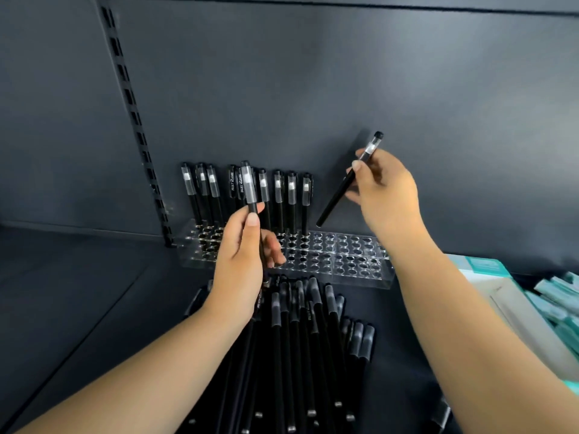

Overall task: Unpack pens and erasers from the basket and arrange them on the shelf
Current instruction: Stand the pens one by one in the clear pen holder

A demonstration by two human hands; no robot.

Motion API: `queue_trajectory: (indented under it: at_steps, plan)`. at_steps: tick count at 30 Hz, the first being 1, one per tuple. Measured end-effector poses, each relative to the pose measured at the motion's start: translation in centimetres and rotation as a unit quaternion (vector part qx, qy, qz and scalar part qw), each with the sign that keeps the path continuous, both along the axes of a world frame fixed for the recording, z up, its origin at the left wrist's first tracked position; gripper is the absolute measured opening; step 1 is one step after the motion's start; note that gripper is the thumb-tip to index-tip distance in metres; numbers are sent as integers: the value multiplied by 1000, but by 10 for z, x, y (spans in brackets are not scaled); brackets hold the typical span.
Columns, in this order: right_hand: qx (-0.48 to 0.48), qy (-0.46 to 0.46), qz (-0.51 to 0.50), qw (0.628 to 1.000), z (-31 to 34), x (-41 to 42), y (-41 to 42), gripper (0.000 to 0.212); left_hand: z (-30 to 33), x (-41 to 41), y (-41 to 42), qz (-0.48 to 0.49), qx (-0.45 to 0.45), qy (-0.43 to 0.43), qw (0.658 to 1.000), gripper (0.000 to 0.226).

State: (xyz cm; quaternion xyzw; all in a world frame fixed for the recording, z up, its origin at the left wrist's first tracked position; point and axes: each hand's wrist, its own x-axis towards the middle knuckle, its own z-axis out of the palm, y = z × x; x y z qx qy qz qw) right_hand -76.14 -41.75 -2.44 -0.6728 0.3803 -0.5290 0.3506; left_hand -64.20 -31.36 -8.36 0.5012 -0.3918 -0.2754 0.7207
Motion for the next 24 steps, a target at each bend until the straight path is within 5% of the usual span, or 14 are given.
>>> queue_trajectory:
  at_steps: [10,15,24]
  plan:
    - [-19,97,-16,995,-15,9,-1,12,-11,-5,-2,-60,12,-64,996,25]
    - [-64,246,-3,967,-20,11,4,27,-14,-4,-3,-40,49,-77,995,43]
    - [1,237,-22,971,-26,14,5,24,-15,-4,-5,-29,52,-91,994,40]
